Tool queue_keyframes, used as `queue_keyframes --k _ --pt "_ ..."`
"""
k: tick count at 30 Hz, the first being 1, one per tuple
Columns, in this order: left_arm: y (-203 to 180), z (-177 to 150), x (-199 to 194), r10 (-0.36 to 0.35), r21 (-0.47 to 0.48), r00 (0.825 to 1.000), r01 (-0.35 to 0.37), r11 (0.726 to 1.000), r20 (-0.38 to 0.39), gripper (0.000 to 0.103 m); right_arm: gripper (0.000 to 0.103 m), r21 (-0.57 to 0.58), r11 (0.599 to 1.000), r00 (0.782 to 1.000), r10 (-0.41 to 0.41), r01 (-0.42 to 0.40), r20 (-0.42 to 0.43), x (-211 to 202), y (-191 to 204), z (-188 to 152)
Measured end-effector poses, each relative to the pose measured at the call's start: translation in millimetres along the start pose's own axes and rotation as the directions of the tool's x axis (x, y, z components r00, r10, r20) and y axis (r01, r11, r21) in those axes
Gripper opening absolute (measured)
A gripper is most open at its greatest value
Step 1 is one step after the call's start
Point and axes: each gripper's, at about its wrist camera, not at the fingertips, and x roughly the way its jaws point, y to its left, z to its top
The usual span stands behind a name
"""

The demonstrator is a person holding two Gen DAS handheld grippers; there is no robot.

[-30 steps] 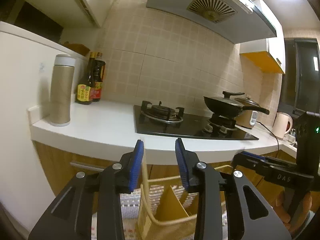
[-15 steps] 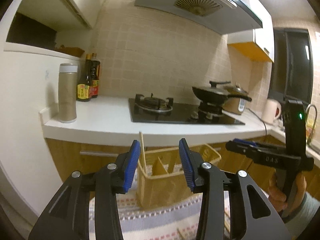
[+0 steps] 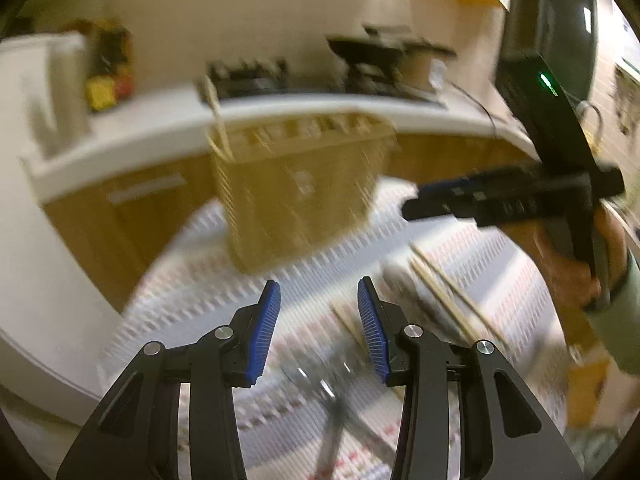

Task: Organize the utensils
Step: 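Move both open tools back down over the clear plastic spoons, then close the left tool on a clear spoon while the right tool grasps another clear spoon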

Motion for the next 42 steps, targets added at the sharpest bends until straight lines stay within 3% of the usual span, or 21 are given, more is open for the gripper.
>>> queue_keyframes --k 6,9,14,17,23,29,34,42 --pt "-6.5 -22.0 28.8 -0.045 0.103 0.992 0.058 0.993 -0.120 0.039 0.043 0.052 0.998 0.987 -0.009 0.018 -0.161 35.9 -16.2 -11.1" --pt "-16.9 -30.3 39.0 -0.039 0.217 0.983 0.077 0.973 -0.177 0.039 0.043 0.064 0.998 0.977 0.007 0.007 -0.214 49.9 -21.1 -16.0" --pt "-32.2 -37.8 52.8 -0.031 0.324 0.967 0.115 0.939 -0.253 0.048 0.043 0.074 0.997 0.964 0.015 0.005 -0.265 66.8 -22.4 -19.9" --pt "-36.6 -37.9 65.1 0.010 0.352 0.958 0.096 0.931 -0.288 0.049 0.043 0.068 0.998 0.959 0.005 0.015 -0.283 75.6 -20.8 -19.8" --pt "-31.2 -33.5 87.5 0.011 0.323 0.936 0.110 0.940 -0.351 0.048 0.043 0.051 0.998 0.954 -0.012 0.029 -0.301 85.9 -16.5 -15.9" --pt "-30.0 -29.7 104.8 0.013 0.296 0.920 0.112 0.949 -0.391 0.040 0.043 0.052 0.998 0.947 -0.022 0.041 -0.320 94.4 -24.1 -16.1" --pt "-21.2 -19.5 112.6 -0.012 0.216 0.908 0.112 0.970 -0.418 0.031 0.043 0.043 0.998 0.944 -0.026 0.042 -0.329 95.3 -22.8 -14.2" --pt "1.0 -12.5 114.5 -0.032 0.111 0.913 0.085 0.990 -0.407 0.031 0.043 -0.021 0.998 0.931 -0.064 0.060 -0.360 100.0 0.4 -17.2"
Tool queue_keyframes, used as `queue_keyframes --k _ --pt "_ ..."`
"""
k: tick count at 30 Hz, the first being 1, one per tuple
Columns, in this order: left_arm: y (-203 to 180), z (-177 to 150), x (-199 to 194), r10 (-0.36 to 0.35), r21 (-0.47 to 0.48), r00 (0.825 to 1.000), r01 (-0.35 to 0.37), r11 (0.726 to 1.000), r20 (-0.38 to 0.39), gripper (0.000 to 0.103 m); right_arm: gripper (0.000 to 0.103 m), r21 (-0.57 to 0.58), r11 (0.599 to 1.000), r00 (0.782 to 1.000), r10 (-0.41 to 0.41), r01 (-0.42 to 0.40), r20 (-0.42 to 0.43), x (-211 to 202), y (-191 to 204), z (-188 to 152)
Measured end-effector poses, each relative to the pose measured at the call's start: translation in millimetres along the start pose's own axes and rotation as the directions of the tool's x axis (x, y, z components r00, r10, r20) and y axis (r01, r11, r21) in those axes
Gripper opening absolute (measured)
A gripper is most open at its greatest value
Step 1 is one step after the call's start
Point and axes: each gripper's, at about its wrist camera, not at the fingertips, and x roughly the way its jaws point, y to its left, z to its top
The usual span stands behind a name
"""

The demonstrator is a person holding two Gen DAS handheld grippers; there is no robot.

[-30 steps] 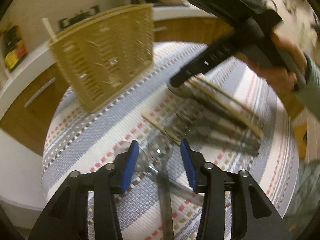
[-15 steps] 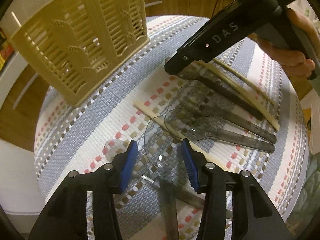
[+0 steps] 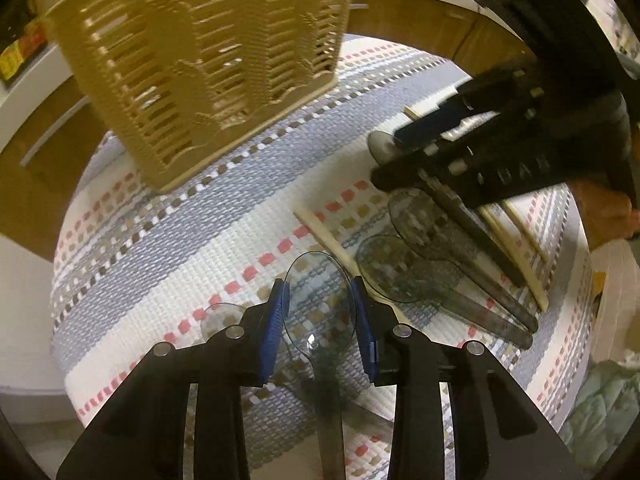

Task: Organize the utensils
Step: 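Close the left tool on a clear spoon while the right tool grasps another clear spoon, then lift both clear spoons and carry them over the basket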

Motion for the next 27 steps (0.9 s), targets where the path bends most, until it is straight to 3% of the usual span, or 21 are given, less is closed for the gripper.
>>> queue_keyframes --k 6,9,15,22,27 --pt "9.3 -9.0 -20.9 0.015 -0.069 0.999 -0.012 0.998 0.046 0.031 0.043 -0.035 0.998 0.999 -0.044 0.044 -0.015 5.1 15.8 -5.4" --pt "11.2 -11.1 -34.8 0.028 -0.098 0.996 -0.020 0.995 0.080 0.031 0.030 -0.055 0.995 0.997 -0.082 0.082 -0.006 6.5 22.3 -8.0" --pt "19.6 -16.0 -75.2 0.057 -0.146 0.980 -0.029 0.989 0.191 0.031 0.029 -0.079 0.995 0.997 -0.050 0.055 0.058 -10.9 26.4 -17.3" --pt "4.6 -7.3 -153.4 0.091 -0.154 0.912 -0.031 0.988 0.401 0.030 0.029 -0.131 0.991 0.969 0.004 0.029 0.248 -81.2 28.8 -28.2" --pt "-3.4 13.4 -193.6 0.115 -0.164 0.852 -0.034 0.986 0.511 0.030 0.029 -0.151 0.988 0.916 0.053 0.008 0.398 -141.9 26.5 -25.2"
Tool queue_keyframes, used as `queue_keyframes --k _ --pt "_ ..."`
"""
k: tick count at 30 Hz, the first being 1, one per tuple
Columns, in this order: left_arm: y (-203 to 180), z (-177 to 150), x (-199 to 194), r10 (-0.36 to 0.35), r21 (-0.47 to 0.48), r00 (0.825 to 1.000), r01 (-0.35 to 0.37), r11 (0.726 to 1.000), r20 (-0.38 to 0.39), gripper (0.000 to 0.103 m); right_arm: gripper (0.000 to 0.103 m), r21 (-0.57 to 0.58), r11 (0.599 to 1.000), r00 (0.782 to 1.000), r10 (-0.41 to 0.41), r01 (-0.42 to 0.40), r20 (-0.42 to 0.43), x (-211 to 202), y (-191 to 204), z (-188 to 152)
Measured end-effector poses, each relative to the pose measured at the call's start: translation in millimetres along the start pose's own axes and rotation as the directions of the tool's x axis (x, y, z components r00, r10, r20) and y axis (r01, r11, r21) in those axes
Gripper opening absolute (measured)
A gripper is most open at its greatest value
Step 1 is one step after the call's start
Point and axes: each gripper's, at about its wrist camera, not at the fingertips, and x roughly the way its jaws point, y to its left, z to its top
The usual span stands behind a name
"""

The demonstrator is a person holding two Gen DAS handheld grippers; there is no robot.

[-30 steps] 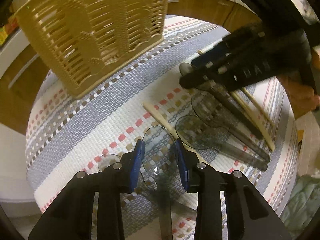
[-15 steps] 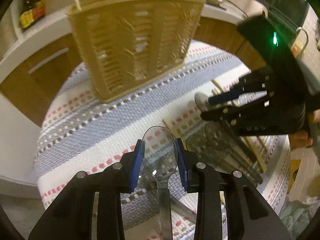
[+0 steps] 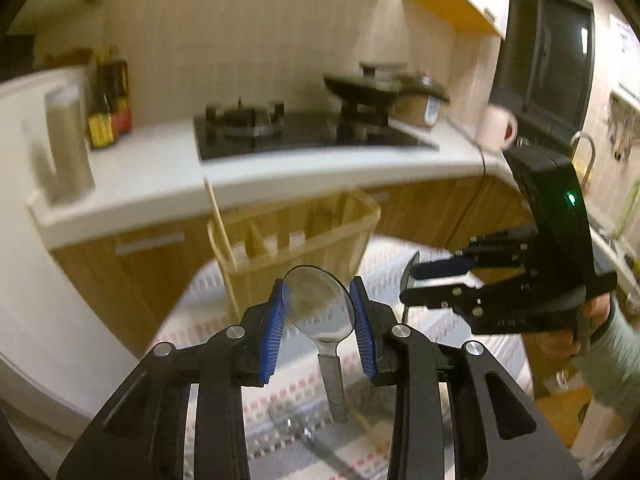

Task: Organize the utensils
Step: 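Lift both clear spoons and carry them over the basket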

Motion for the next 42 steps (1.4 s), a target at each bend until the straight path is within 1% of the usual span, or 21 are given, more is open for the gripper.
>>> queue_keyframes --k 2,4,6,9,10,11,14,16,18,21,26,29,33,42 --pt "-0.6 17.3 -9.5 0.013 -0.007 0.998 -0.012 1.000 0.054 0.030 0.029 0.000 1.000 0.998 0.002 -0.002 0.055 -17.0 -2.2 8.9" --pt "-1.9 30.9 -14.7 0.050 -0.006 0.994 -0.050 0.999 0.100 0.030 0.029 0.002 1.000 0.994 0.012 -0.013 0.110 -30.5 -2.0 24.2" --pt "2.5 47.8 -18.7 0.061 -0.029 0.989 -0.058 0.998 0.136 0.030 0.029 0.010 1.000 0.987 0.021 -0.023 0.157 -41.4 -3.6 39.8" --pt "8.3 68.4 -21.5 0.100 -0.050 0.978 -0.092 0.994 0.182 0.030 0.029 0.017 1.000 0.974 0.008 -0.012 0.227 -58.3 -9.4 61.6" --pt "12.1 74.7 -20.3 0.104 -0.060 0.976 -0.094 0.994 0.193 0.030 0.029 0.019 1.000 0.969 0.000 -0.005 0.246 -62.3 -12.2 70.7" --pt "17.0 79.9 -18.3 0.105 -0.069 0.974 -0.092 0.993 0.201 0.030 0.029 0.026 1.000 0.963 -0.011 0.005 0.268 -66.9 -16.3 78.9" --pt "23.3 92.4 -11.8 0.137 -0.077 0.963 -0.122 0.989 0.230 0.030 0.029 0.042 0.998 0.951 -0.049 0.038 0.305 -72.4 -27.8 94.2" --pt "28.2 99.5 -2.8 0.155 -0.080 0.957 -0.139 0.987 0.244 0.030 0.029 0.045 0.996 0.940 -0.092 0.081 0.327 -73.5 -35.4 104.0" --pt "34.6 103.9 5.8 0.159 -0.083 0.956 -0.142 0.986 0.248 0.030 0.029 0.042 0.990 0.930 -0.138 0.132 0.341 -73.6 -40.9 111.8" --pt "39.6 102.1 20.8 0.184 -0.082 0.952 -0.168 0.982 0.245 0.030 0.029 0.046 0.982 0.922 -0.188 0.183 0.339 -63.1 -48.8 116.1" --pt "46.0 92.3 53.3 0.211 -0.068 0.956 -0.201 0.977 0.204 0.030 0.029 0.044 0.976 0.932 -0.216 0.212 0.292 -29.5 -57.0 112.3" --pt "45.8 82.7 70.5 0.239 -0.044 0.954 -0.235 0.971 0.182 0.030 0.029 0.031 0.973 0.936 -0.230 0.231 0.267 -9.7 -57.3 107.3" --pt "46.9 70.2 86.4 0.234 -0.035 0.960 -0.232 0.972 0.152 0.030 0.029 0.023 0.974 0.945 -0.226 0.227 0.234 9.1 -58.3 101.4" --pt "52.6 54.3 98.1 0.211 -0.044 0.972 -0.208 0.977 0.105 0.030 0.029 0.021 0.977 0.961 -0.212 0.212 0.176 28.5 -59.0 87.7"
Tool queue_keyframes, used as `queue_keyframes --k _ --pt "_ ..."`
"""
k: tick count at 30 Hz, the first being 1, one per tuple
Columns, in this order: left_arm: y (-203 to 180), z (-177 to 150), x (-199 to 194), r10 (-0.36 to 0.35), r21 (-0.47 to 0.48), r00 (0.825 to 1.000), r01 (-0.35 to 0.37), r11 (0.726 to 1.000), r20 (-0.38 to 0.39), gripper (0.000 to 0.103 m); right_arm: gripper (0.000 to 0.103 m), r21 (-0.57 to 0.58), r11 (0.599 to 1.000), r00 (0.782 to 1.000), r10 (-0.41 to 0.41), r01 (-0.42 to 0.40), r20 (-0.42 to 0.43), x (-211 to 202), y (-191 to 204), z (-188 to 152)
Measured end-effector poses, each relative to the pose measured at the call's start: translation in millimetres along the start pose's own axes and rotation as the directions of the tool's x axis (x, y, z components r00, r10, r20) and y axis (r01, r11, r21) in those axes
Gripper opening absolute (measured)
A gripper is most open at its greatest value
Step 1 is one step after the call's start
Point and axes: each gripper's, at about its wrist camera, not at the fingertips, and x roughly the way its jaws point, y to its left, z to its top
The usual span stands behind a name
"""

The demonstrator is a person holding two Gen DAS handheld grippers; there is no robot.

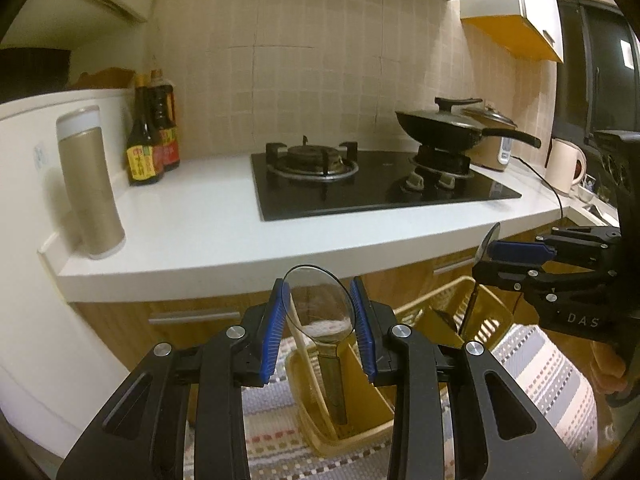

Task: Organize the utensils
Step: 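Lift both clear spoons and carry them over the basket, then open both tools to drop the clear spoons into the basket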

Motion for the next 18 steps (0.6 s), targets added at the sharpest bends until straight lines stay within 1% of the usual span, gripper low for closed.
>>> queue_keyframes --k 6,8,10,13,16,18 --pt "-0.9 -3.3 -1.8 -0.034 -0.010 0.999 0.034 0.999 -0.026 0.031 0.029 0.030 0.998 0.998 0.048 -0.047 -0.029 -1.3 -3.9 -4.5" --pt "0.5 -3.6 -5.1 -0.056 -0.024 0.998 0.056 0.998 -0.033 0.034 0.032 0.035 0.998 0.998 0.056 -0.055 -0.031 -4.6 -4.8 -5.6" --pt "1.3 -3.9 -9.7 -0.068 -0.032 0.997 0.067 0.997 -0.031 0.038 0.055 0.041 0.997 0.997 0.066 -0.065 -0.029 -9.6 -5.7 -6.8" --pt "-0.2 -4.7 -18.5 -0.086 -0.037 0.996 0.085 0.996 -0.030 0.040 0.057 0.040 0.997 0.998 0.066 -0.066 -0.016 -18.8 -4.9 -8.9" --pt "-3.4 -5.8 -29.1 -0.084 -0.029 0.996 0.083 0.996 -0.029 0.041 0.057 0.041 0.997 0.997 0.070 -0.069 -0.022 -27.8 -1.4 -12.6" --pt "-5.4 -6.2 -35.7 -0.084 -0.027 0.996 0.084 0.996 -0.026 0.044 0.057 0.039 0.997 0.997 0.073 -0.072 -0.023 -33.8 0.1 -14.4"
